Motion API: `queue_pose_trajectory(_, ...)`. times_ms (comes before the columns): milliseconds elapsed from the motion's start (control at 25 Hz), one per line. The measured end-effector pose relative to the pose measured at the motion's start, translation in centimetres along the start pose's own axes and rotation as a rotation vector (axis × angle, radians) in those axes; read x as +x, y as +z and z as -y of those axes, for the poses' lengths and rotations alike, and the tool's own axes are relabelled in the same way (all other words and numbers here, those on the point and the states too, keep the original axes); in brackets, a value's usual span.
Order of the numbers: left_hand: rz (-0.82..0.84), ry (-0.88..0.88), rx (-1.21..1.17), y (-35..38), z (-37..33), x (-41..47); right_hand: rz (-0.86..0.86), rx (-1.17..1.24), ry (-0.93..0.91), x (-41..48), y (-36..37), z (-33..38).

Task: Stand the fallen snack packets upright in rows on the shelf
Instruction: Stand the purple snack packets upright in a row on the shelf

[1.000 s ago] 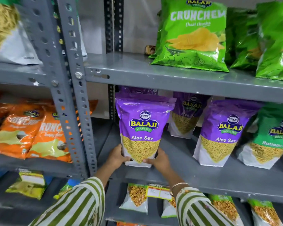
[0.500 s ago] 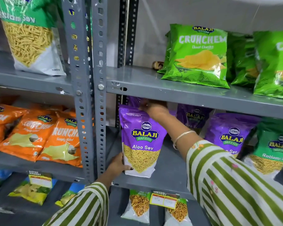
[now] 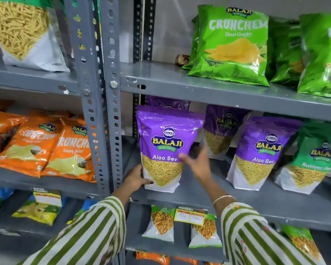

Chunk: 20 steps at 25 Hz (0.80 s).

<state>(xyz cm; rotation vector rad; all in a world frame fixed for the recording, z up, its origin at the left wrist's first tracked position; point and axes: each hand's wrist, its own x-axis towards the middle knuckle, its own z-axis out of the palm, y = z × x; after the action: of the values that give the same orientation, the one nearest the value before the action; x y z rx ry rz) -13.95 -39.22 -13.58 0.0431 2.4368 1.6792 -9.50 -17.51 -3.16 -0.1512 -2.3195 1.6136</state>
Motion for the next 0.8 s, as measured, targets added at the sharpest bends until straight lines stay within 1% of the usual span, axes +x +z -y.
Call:
queue_pose_trajectory(40,0.001,-0.001,-0.006,0.1,1.2,1.0,0.176,-0.023,0.11,-0.7,0.9,-1.7)
queue_pose_trajectory(80,0.002,-0.004,-0.008,0.1,1.8,1.6,0.309,-0.081,0.188,-1.1,1.8,-3.1)
queue_pose_trajectory(120,0.0,-0.006,-0.001,0.0,2.5,2.1,0.369,-0.133,0.207,-1.4,2.7,-4.3)
queue_pose_trajectory(160,-0.007,-0.006,0.005,-0.1,2.1,1.7,0.361,-0.163,0.198,-1.5,3.4,-4.9)
queue_pose_trajectory(240,-0.022,-0.019,0.007,-0.3,1.9,1.5,0.314,-0.135,0.192,-1.4,4.0,-5.0)
queue_pose_trajectory(280,-0.025,-0.028,0.01,-0.4,1.7,1.3,0.326,-0.134,0.191,-1.5,4.0,-5.0)
queue_pose_trajectory(360,-0.038,-0.056,0.039,-0.4,-0.9,-0.9,0.355,-0.154,0.205,-1.6,3.4,-5.3)
queue_pose_trajectory(440,-0.069,-0.036,0.049,0.2,-2.8,-3.1,0.311,-0.202,0.234,-1.8,1.4,-5.9)
queue_pose_trajectory(480,-0.12,-0.007,0.039,0.7,-3.4,-4.3,0.269,-0.253,0.256,-1.7,-0.1,-6.3)
queue_pose_trajectory(520,-0.218,0.064,0.024,1.5,-3.6,-5.7,0.249,-0.35,0.26,-1.6,-2.1,-6.7)
queue_pose_trajectory(560,-0.352,0.184,0.043,2.7,-3.7,-7.2,0.246,-0.47,0.278,-1.5,-4.6,-7.1)
queue_pose_trajectory(600,-0.476,0.294,0.096,4.2,-3.6,-8.7,0.288,-0.591,0.279,-1.3,-7.4,-7.8)
queue_pose_trajectory(640,-0.563,0.352,0.218,6.0,-3.3,-9.6,0.303,-0.65,0.325,-0.8,-10.0,-9.1)
queue_pose_trajectory(680,-0.596,0.399,0.358,8.1,-3.2,-10.0,0.333,-0.671,0.382,-0.6,-13.1,-9.4)
queue_pose_trajectory(760,-0.496,0.475,0.478,13.3,-4.2,-8.9,0.243,-0.661,0.392,0.5,-18.7,-11.6)
queue_pose_trajectory(800,-0.425,0.486,0.476,16.1,-5.4,-8.1,0.156,-0.586,0.383,1.2,-21.1,-12.5)
